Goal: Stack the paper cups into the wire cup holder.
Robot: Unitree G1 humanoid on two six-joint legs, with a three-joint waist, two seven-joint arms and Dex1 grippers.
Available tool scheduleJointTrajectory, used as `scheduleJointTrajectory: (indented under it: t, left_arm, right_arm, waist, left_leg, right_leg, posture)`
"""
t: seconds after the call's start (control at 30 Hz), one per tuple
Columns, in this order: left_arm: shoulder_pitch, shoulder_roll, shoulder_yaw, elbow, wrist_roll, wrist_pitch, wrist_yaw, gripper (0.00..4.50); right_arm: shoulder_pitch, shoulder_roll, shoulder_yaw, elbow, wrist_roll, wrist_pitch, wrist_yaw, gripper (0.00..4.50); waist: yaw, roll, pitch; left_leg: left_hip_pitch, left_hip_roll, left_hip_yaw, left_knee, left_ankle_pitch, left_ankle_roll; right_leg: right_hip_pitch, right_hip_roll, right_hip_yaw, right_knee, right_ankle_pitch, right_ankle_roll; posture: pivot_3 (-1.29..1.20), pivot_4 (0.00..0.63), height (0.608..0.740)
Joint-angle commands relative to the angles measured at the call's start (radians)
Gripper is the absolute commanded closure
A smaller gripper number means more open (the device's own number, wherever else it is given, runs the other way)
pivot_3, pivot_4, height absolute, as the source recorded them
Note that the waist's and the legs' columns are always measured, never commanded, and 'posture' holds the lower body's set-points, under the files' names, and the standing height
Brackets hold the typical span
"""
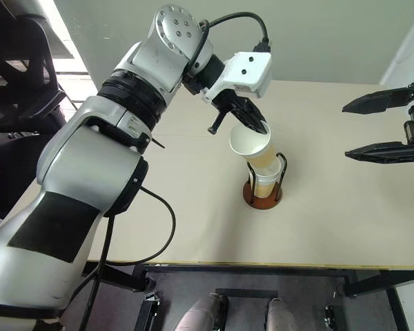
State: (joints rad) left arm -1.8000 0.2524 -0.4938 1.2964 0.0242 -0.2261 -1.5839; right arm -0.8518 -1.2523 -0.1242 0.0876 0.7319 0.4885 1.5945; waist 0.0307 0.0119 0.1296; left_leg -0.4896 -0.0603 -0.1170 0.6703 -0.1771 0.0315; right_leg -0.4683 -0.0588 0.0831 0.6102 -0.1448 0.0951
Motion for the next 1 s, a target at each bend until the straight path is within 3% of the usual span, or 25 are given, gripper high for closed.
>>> scheduleJointTrajectory:
  t: [0.03,0.63,0.73,1.0]
  left_arm:
    - [-0.005,-0.002,0.036,0.0,0.052,-0.024,0.0,4.47]
    - [0.017,-0.049,0.095,0.015,0.2,-0.012,0.047,4.47]
    - [0.017,-0.057,0.101,0.018,0.217,0.0,0.024,3.81]
    - [0.01,-0.077,0.122,0.017,0.234,-0.009,0.058,0.93]
  right_arm:
    - [-0.021,0.004,-0.045,-0.023,-0.002,0.007,-0.012,0.67]
    - [-0.029,-0.001,-0.056,0.013,-0.039,0.004,0.019,0.67]
    - [-0.017,-0.012,-0.058,0.018,-0.032,-0.004,0.02,0.67]
    - [0.014,-0.016,-0.08,-0.018,-0.029,0.007,0.016,0.67]
  waist:
    - [0.0,0.0,0.0]
    - [0.001,0.0,0.0]
    - [0.001,0.0,0.0]
    - [0.0,0.0,0.0]
  left_leg:
    - [0.0,0.0,0.0,0.0,0.0,0.0]
    - [0.0,0.0,0.001,0.002,-0.001,0.002]
    - [0.0,0.0,0.001,0.003,-0.001,0.002]
    - [0.0,0.0,0.002,0.004,-0.002,0.004]
  right_leg:
    - [0.0,0.0,0.0,0.0,0.0,0.0]
    - [0.0,0.0,0.0,0.0,0.001,0.001]
    - [0.0,0.0,0.0,0.0,0.001,0.001]
    - [0.001,0.0,0.0,0.0,0.001,0.002]
  posture:
    - [0.0,0.15,0.74]
    - [0.0,0.15,0.74]
    - [0.0,0.15,0.74]
    - [0.0,0.15,0.74]
